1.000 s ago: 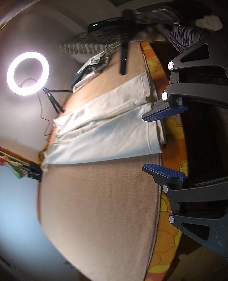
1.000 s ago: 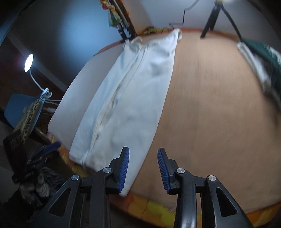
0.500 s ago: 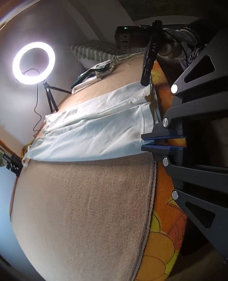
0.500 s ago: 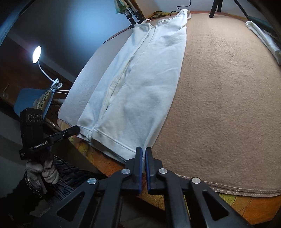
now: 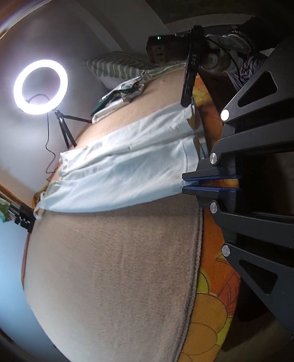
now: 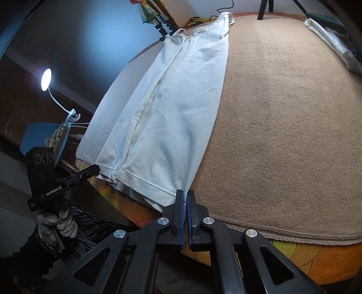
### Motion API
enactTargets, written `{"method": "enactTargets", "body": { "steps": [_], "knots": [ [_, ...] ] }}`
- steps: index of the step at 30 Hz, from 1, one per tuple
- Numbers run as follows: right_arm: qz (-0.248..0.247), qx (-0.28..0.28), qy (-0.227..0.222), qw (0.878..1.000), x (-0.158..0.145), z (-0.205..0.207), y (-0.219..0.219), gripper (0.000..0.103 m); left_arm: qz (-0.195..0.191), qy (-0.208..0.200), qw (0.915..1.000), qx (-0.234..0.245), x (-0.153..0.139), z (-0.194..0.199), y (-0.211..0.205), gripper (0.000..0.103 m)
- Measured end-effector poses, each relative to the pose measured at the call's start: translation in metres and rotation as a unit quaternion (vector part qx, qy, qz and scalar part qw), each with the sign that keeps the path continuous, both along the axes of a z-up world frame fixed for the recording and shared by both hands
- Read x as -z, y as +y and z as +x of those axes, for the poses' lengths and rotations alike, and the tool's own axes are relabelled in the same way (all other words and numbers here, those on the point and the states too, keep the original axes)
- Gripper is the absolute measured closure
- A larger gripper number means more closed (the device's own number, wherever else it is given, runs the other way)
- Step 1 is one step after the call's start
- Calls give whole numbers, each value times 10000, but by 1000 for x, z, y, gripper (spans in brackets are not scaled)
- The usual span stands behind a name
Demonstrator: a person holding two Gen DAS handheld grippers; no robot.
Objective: Fold small clothes
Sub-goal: 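Grasp the camisole hem with both grippers, then lift the hem with both grippers and fold it toward the straps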
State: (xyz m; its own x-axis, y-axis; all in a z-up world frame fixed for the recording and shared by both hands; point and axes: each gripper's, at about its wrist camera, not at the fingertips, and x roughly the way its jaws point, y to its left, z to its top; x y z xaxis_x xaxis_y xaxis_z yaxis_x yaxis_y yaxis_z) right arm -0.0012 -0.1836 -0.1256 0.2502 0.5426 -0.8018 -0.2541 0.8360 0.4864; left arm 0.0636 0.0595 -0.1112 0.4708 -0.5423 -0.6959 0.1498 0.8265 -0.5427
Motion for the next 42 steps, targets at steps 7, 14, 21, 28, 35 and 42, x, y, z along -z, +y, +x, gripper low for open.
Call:
{"method": "enactTargets", "body": {
  "steps": [7, 14, 21, 28, 35, 42],
  "knots": [
    [42, -34, -67, 10000, -1, -3, -2, 103, 292, -68, 9995, 113, 3, 0, -7, 100],
    [335, 33, -42, 9994, -3, -2, -5, 66, 280, -35, 9995, 104, 6, -1, -5, 100],
    [-219, -130, -269, 9993, -10, -6, 9, 103, 249, -181, 9995, 73, -7, -5, -6, 100],
    [-160, -113, -136, 9997, -1, -10, -1, 101, 338, -84, 9992, 169, 1, -6, -6, 100],
    [-7, -105, -295, 9995, -13, -7, -2, 59, 264, 126, 9994, 164, 0, 2, -6, 86],
    [-169, -346, -213, 9990, -5, -5, 13, 94, 119, 228, 9992, 301, 8, 8, -12, 91]
  ]
}}
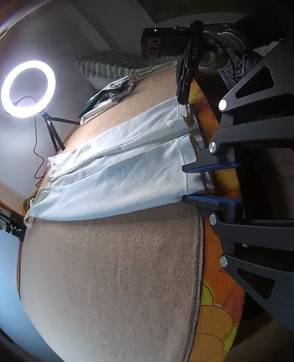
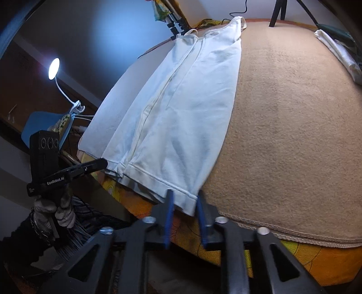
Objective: Fold small clothes
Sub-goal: 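Lift the hem with both grippers and fold it toward the straps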
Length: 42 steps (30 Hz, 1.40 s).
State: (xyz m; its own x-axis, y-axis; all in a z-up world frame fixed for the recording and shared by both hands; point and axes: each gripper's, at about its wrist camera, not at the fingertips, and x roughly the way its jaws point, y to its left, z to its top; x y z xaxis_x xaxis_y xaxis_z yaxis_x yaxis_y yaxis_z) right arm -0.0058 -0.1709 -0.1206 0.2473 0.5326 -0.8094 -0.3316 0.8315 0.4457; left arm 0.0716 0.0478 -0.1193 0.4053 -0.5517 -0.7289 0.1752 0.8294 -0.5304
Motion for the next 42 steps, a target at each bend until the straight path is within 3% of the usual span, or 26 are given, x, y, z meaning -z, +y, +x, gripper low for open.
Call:
{"method": "enactTargets", "body": {
  "steps": [2, 11, 18, 24, 32, 42],
  "knots": [
    [49, 60, 34, 10000, 2, 2, -4, 100, -78, 18, 10000, -24, 0, 1, 2, 99],
    [1284, 570, 351, 9895, -7, 12, -36, 103, -682, -109, 9975, -121, -24, 6, 12, 99],
    [1616, 879, 177, 9828, -27, 35, -43, 103, -712, -429, 9964, -193, -48, 40, 11, 99],
    [1537, 1169, 70, 9812, -34, 77, -41, 103, -538, -537, 9966, -317, -51, 79, 7, 99],
    [1224, 1419, 163, 9822, -22, 135, -36, 103, -220, -409, 9979, -444, -32, 120, 7, 99],
    [967, 1480, 359, 9836, -2, 158, -33, 103, -95, -260, 9984, -499, -14, 136, 10, 99]
  ]
}}
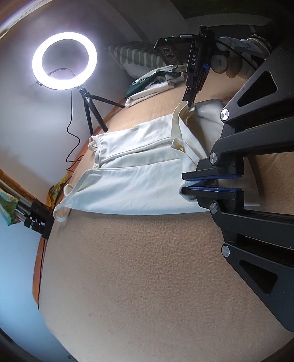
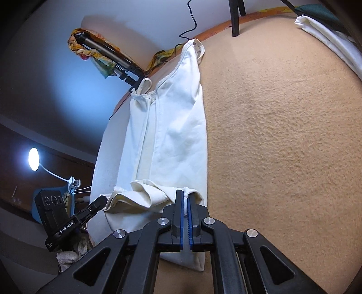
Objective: Fold small clothes
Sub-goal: 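Lift the hem with both grippers and fold it toward the straps, then open both grippers to release the folded hem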
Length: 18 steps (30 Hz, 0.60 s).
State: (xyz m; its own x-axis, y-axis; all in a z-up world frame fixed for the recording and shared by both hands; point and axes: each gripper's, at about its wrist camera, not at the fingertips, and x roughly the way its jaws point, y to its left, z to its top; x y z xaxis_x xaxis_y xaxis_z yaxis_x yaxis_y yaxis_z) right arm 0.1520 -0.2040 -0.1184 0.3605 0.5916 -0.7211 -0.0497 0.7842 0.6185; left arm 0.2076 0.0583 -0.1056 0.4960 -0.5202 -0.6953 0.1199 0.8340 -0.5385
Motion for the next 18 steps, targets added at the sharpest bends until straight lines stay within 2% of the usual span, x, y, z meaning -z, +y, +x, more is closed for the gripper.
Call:
{"method": "enactTargets", "body": {
  "steps": [2, 3, 4, 5, 6, 7, 9, 12, 14, 18],
  "knots": [
    [12, 4, 5, 10000, 1, 0, 0, 102, 115, -61, 9999, 18, -2, 0, -2, 97],
    [2, -11, -18, 10000, -1, 0, -1, 97, 224, -86, 9997, 14, -5, 0, -3, 93],
    [-20, -21, -57, 10000, -4, -2, -2, 97, 309, -125, 9994, -22, -8, 0, -3, 92],
    [-72, -21, -154, 9999, -9, -4, -3, 90, 371, -200, 9991, -77, -12, -1, -1, 91],
    [-121, -5, -232, 9997, -13, -6, -3, 78, 398, -306, 9987, -131, -16, -3, 2, 91],
    [-174, 10, -340, 9993, -18, -8, -5, 76, 415, -440, 9980, -185, -22, -7, 5, 89],
    [-210, -99, -605, 9979, -29, -16, -4, 75, 454, -640, 9967, -182, -30, -14, 9, 87],
    [-243, -551, -850, 9946, -37, -27, 9, 76, 518, -826, 9952, 87, -33, -23, 4, 87],
    [-251, -867, -886, 9920, -34, -31, 21, 77, 559, -785, 9948, 339, -28, -24, -5, 87],
    [-429, -1131, -754, 9898, -19, -26, 41, 77, 707, -467, 9945, 623, -10, -14, -22, 87]
  ]
}}
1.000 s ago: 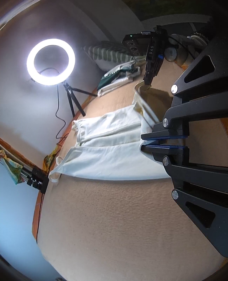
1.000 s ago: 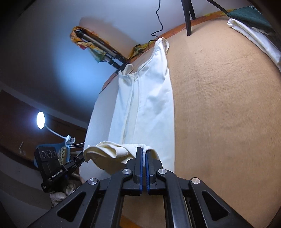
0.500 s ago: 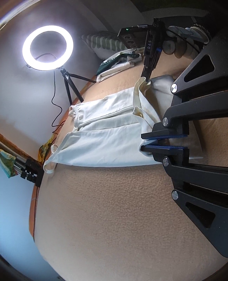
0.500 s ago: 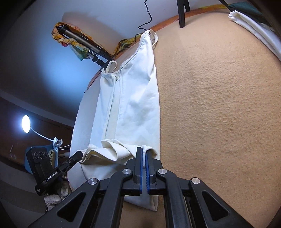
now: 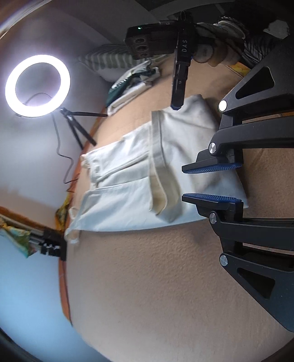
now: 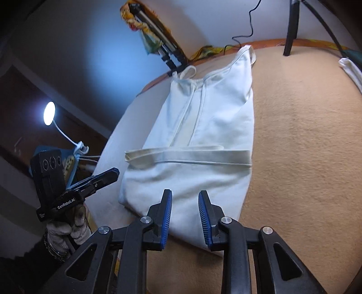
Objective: Fold small clothes
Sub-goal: 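Open both grippers to release the folded hem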
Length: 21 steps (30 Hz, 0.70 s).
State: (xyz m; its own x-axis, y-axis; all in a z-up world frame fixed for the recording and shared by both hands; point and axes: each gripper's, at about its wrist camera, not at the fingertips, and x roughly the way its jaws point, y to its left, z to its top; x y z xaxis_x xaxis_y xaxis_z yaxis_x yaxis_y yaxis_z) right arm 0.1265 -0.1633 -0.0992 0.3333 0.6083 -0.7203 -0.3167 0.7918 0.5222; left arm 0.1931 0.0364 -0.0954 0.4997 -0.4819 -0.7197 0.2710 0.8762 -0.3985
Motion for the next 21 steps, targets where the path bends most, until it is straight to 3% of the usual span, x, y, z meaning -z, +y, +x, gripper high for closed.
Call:
{"method": "enactTargets", "body": {
  "steps": [7, 11, 16, 21],
  "knots": [
    [-508, 350, -95, 9981, 10, 21, -3, 77, 346, 257, 9988, -244, 14, 24, 0, 87],
    [-790, 576, -201, 9950, 6, 28, -15, 77, 387, 194, 9983, -399, 8, 31, 8, 87],
    [-846, 753, -488, 9924, -13, 38, -26, 65, 334, 118, 9979, -541, -6, 47, 18, 86],
    [-732, 611, -655, 9933, -27, 71, -35, 61, 445, -104, 9977, -500, -20, 77, 20, 62]
  ]
}}
